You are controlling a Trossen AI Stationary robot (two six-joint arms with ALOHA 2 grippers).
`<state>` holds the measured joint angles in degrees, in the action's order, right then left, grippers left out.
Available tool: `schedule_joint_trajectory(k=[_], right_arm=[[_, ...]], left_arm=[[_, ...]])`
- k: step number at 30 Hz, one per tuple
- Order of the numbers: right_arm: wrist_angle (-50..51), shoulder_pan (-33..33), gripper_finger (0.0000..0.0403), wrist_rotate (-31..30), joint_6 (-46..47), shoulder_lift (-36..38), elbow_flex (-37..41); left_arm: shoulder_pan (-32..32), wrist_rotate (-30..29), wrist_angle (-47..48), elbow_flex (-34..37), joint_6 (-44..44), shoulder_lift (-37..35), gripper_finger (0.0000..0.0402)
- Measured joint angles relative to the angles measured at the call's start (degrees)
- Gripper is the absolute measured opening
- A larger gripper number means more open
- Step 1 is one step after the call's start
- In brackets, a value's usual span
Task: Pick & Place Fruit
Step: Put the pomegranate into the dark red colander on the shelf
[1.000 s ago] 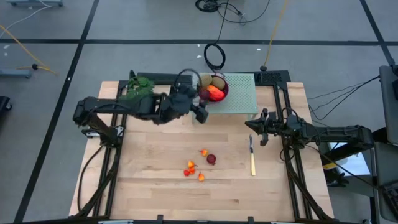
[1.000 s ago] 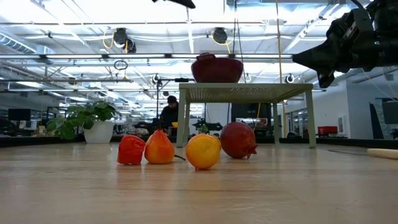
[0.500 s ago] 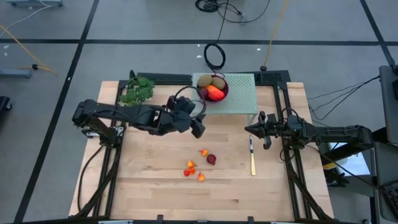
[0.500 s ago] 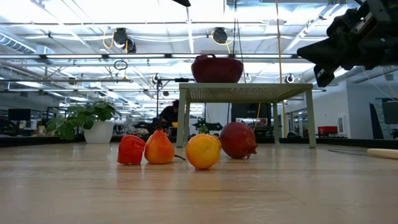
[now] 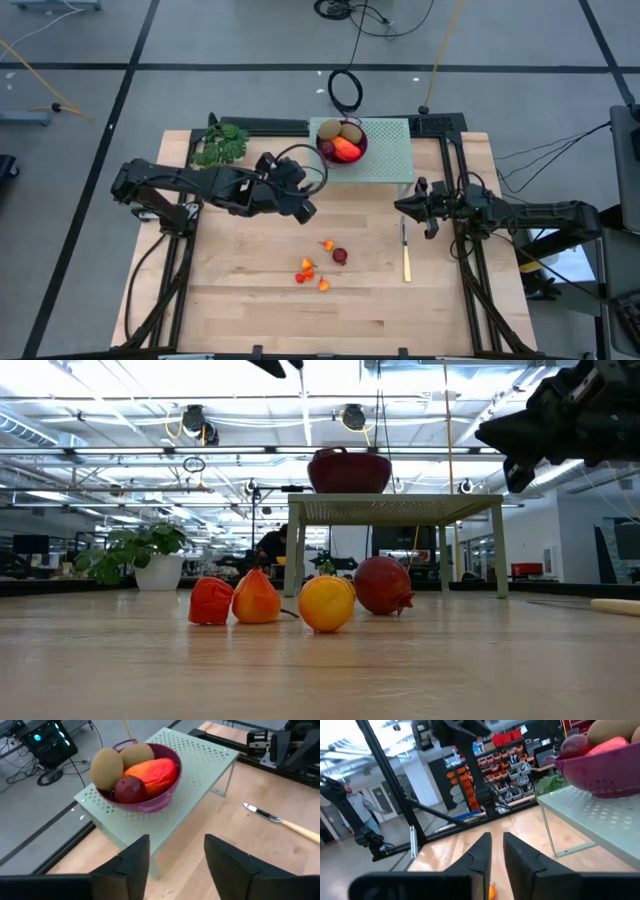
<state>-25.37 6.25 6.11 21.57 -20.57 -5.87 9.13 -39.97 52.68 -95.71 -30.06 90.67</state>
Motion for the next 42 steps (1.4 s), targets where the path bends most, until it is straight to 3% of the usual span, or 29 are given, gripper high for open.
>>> schedule_joint_trajectory(k=[5, 15, 22, 28, 34, 42], right_arm=[[-2.39, 0.01, 0.0069, -0.31, 0.26, -1.16, -0.02], [-3.74, -0.59, 0.0091, -0.03, 0.28, -3.55, -0.02], [-0.87, -3.95, 0.0091, -3.08, -0.99, -7.60, -4.65], [6.47, -7.68, 0.0091, -7.20, -4.53, -13.57, -11.71], [7.61, -11.05, 0.0091, -11.13, -4.92, -19.87, -16.38], [7.21, -15.20, 0.0091, -17.24, -5.55, -25.93, -20.17]], left_arm=[[0.04, 0.70, -4.65, 7.33, 0.85, -4.55, 0.0132], [0.17, 8.76, -26.95, 30.60, 3.37, -20.11, 0.0058], [0.17, 11.83, -32.50, 41.05, 3.30, -27.35, 0.0037], [1.20, 13.09, -35.76, 47.18, 4.95, -32.54, 0.0022], [2.40, 14.54, -37.31, 52.94, 6.44, -40.26, 0.0002], [4.12, 16.54, -39.64, 61.59, 8.60, -52.23, 0.0023]])
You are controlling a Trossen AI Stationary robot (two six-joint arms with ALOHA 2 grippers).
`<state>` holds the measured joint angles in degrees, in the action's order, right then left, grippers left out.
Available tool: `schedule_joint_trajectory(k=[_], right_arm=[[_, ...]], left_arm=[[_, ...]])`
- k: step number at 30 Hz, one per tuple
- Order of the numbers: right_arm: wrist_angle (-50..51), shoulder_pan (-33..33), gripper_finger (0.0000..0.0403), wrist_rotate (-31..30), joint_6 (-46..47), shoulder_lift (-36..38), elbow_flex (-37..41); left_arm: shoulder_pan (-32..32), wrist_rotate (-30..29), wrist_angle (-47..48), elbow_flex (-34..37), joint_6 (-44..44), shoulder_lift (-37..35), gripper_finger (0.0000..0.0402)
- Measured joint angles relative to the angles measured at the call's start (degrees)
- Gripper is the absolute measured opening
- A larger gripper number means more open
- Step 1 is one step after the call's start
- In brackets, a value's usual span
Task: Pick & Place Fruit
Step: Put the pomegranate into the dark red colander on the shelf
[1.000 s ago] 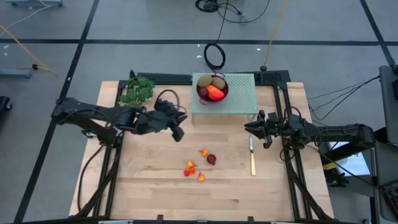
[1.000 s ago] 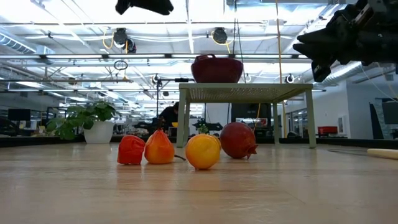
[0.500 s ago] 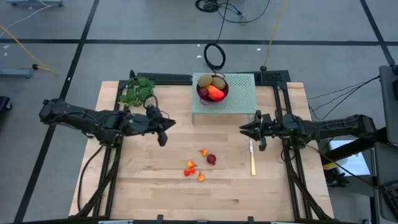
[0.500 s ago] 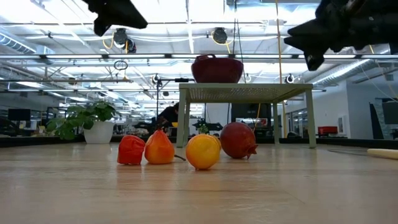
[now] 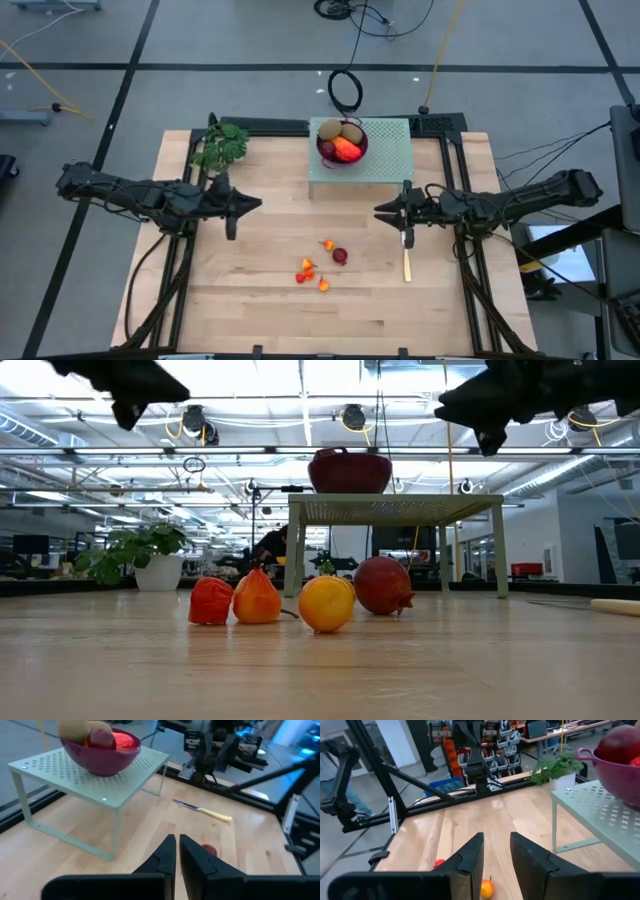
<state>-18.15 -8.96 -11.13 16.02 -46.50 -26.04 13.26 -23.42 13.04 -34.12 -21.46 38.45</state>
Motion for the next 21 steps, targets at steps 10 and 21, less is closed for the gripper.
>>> schedule_joint_trajectory(k=[10, 21], right_arm=[[-0.40, -3.44, 0.0091, -5.44, 1.26, -7.62, -5.76], [5.34, -4.08, 0.0091, -5.40, 1.28, -17.25, -16.80]], left_arm=[[0.00, 4.25, 0.21, 8.46, 2.01, -12.27, 0.0008], [-0.04, 8.43, 0.59, 15.71, 3.40, -24.58, 0.0022]])
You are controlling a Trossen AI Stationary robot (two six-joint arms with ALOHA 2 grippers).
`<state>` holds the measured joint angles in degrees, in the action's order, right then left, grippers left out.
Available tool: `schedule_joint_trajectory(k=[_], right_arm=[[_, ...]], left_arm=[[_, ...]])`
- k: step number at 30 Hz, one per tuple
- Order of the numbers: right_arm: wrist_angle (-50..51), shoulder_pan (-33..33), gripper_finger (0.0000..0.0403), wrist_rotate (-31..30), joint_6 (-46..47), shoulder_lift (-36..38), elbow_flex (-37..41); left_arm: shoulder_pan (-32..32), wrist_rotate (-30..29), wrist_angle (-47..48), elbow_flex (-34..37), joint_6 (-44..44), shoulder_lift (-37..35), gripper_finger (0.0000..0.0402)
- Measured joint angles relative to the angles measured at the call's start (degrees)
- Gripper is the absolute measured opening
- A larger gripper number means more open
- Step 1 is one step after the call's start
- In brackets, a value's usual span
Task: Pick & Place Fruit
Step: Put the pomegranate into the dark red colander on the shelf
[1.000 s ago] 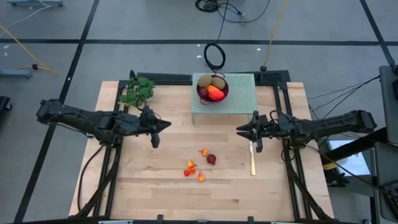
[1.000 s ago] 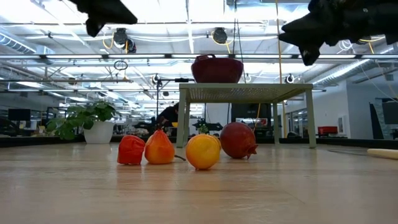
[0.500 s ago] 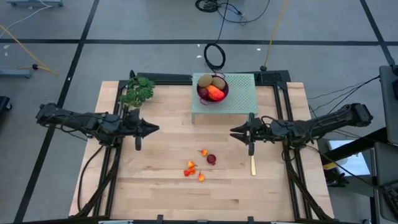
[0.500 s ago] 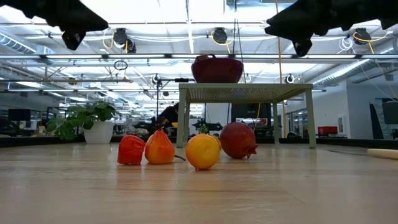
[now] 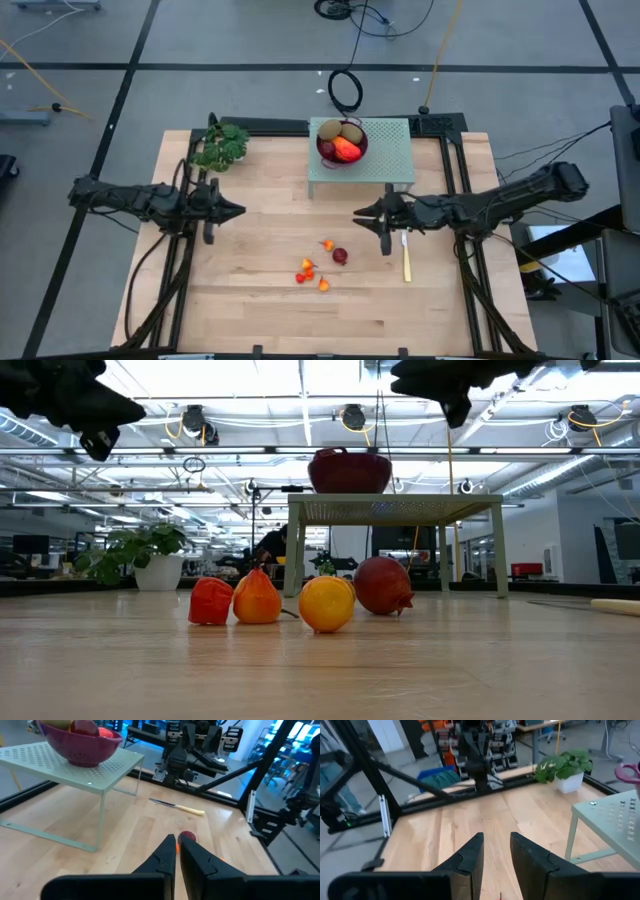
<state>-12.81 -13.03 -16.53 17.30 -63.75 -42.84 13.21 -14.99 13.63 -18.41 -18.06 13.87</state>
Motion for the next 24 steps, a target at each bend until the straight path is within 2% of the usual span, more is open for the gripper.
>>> schedule_joint_trajectory(k=[7, 16, 24], right_arm=[[13.18, -1.41, 0.0091, 0.08, 0.49, -5.49, -9.19], [30.93, -4.37, 0.0091, 0.32, 4.55, -12.79, -20.12], [36.21, -5.14, 0.0091, 7.12, 4.72, -21.82, -28.31]], left_arm=[[0.00, 0.01, 1.73, 2.62, 1.81, -5.25, 0.0002], [0.00, -0.03, 8.84, 2.84, 2.36, -8.74, 0.0025], [0.00, -0.27, 11.54, 2.84, 2.34, -9.14, 0.0003]])
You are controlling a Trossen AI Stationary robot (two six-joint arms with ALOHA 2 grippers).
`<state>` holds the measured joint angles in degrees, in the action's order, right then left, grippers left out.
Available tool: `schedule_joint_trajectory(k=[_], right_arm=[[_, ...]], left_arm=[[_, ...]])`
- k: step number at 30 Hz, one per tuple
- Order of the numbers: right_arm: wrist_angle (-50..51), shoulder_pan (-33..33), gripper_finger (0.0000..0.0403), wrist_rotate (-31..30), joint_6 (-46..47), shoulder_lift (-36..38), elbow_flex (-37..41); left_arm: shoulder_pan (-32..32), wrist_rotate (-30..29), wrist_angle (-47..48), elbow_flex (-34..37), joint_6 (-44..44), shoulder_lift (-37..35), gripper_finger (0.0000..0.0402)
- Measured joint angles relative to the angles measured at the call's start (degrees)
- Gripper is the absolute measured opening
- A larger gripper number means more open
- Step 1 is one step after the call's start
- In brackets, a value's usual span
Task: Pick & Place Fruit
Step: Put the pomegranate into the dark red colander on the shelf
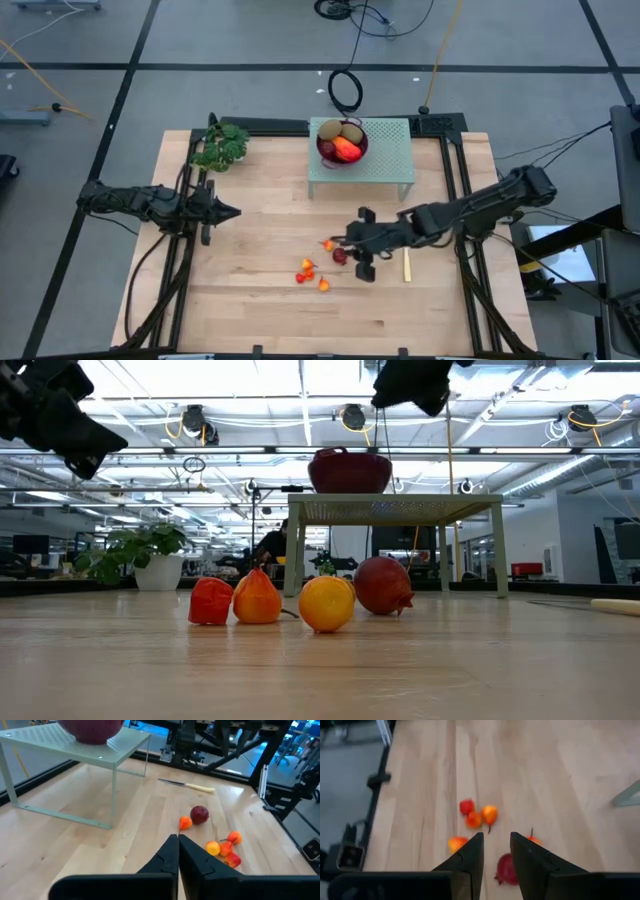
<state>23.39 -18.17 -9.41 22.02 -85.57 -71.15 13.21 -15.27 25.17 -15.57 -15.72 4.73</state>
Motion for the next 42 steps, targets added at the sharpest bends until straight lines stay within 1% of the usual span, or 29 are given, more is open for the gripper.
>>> schedule_joint_trajectory(k=[2, 7, 11, 14, 20, 23, 27, 33, 39, 42], right_arm=[[2.09, 0.03, 0.0091, 1.35, -0.23, -2.53, -2.14], [6.97, 0.05, 0.0091, 5.04, -1.93, -7.61, -6.25], [9.51, 0.44, 0.0099, 5.45, -2.86, -9.56, -7.81], [10.04, 0.95, 0.0118, 6.67, -2.97, -10.03, -7.92], [10.03, 1.58, 0.0166, 6.79, -3.35, -10.05, -7.92], [10.27, 2.04, 0.0187, 6.73, -4.54, -10.05, -7.92], [10.29, 2.22, 0.0206, 6.79, -5.17, -10.05, -7.92], [10.30, 3.30, 0.0222, 6.74, -4.81, -10.05, -7.88], [10.23, 3.74, 0.0222, 6.83, -4.74, -10.05, -7.87], [9.42, 3.93, 0.0224, 7.00, -4.72, -10.73, -7.87]], left_arm=[[0.00, -0.02, 0.22, 0.00, -0.33, 0.00, 0.0003], [0.00, -0.02, 0.54, 0.00, -0.44, 0.00, 0.0021], [0.00, -0.02, 0.78, 0.00, -0.41, 0.00, 0.0025], [0.00, -0.09, 0.83, 0.00, -0.42, 0.00, 0.0020], [0.00, -0.84, 0.83, 0.00, 0.52, 0.00, 0.0002], [0.00, -1.36, 0.83, 0.00, 1.25, 0.00, 0.0008], [0.00, -1.42, 0.83, 0.00, 4.30, 0.02, 0.0024], [0.00, -1.84, 0.83, 0.00, 8.59, 0.09, 0.0036], [0.00, -1.86, 0.28, 0.00, 8.10, 0.11, 0.0026], [0.00, -1.73, -0.97, 0.00, 9.32, 0.12, 0.0017]])
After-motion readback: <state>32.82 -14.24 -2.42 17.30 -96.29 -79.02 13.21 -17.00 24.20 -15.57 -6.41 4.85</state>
